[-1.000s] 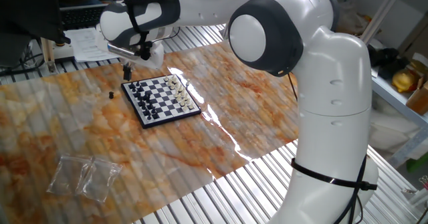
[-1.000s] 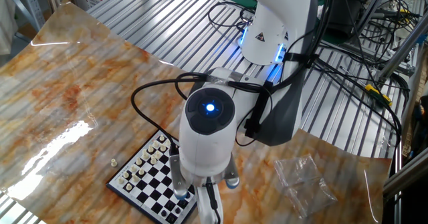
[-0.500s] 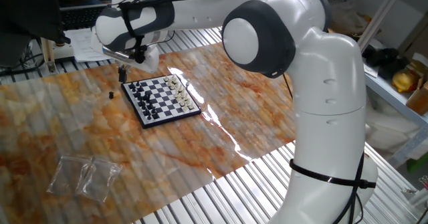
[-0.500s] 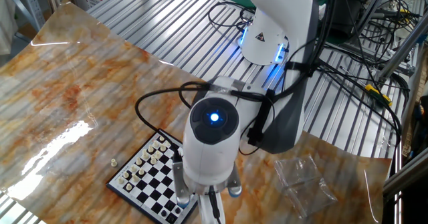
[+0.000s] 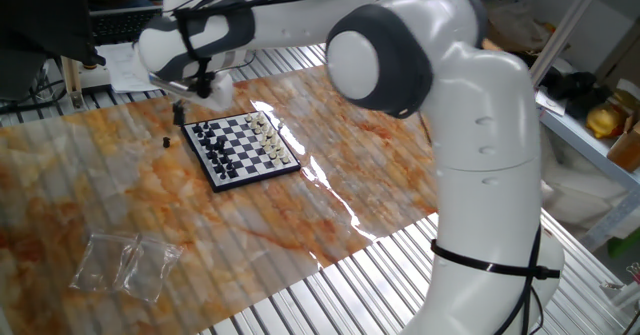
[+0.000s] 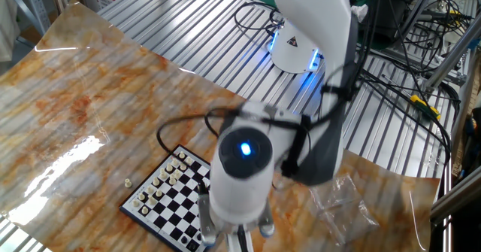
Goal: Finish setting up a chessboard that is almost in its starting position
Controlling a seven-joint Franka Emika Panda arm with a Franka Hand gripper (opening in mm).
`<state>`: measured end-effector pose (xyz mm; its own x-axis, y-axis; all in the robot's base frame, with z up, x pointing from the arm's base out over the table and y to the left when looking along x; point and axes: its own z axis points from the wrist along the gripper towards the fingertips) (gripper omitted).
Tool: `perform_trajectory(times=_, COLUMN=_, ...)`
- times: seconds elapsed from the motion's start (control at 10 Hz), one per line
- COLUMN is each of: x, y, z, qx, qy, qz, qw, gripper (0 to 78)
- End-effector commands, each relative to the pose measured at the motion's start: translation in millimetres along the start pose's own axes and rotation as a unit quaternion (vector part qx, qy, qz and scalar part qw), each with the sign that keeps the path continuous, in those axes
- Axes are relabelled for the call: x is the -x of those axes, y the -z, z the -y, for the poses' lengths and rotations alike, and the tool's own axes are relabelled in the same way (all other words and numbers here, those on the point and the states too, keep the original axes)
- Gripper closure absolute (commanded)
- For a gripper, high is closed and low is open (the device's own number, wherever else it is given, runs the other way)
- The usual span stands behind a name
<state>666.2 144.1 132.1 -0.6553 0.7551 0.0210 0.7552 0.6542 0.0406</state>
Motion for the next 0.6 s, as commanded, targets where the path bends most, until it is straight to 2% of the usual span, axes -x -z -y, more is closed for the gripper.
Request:
perform_trajectory(times=0.1, x=-0.5, y=-12.8, z=-18.1, qx=0.010, qy=-0.010, qz=0.009, qw=0.9999, gripper=77.6)
perform_trajectory(times=0.3, x=-0.7, y=-17.3, z=-21.9, qx=0.013, qy=-0.010, qz=0.009, qw=0.9998, gripper=77.6)
perform_trajectory(times=0.6, x=-0.9, y=-23.2, z=-26.4, qx=0.016, qy=-0.013, qz=0.018, qw=0.9996, gripper=77.6)
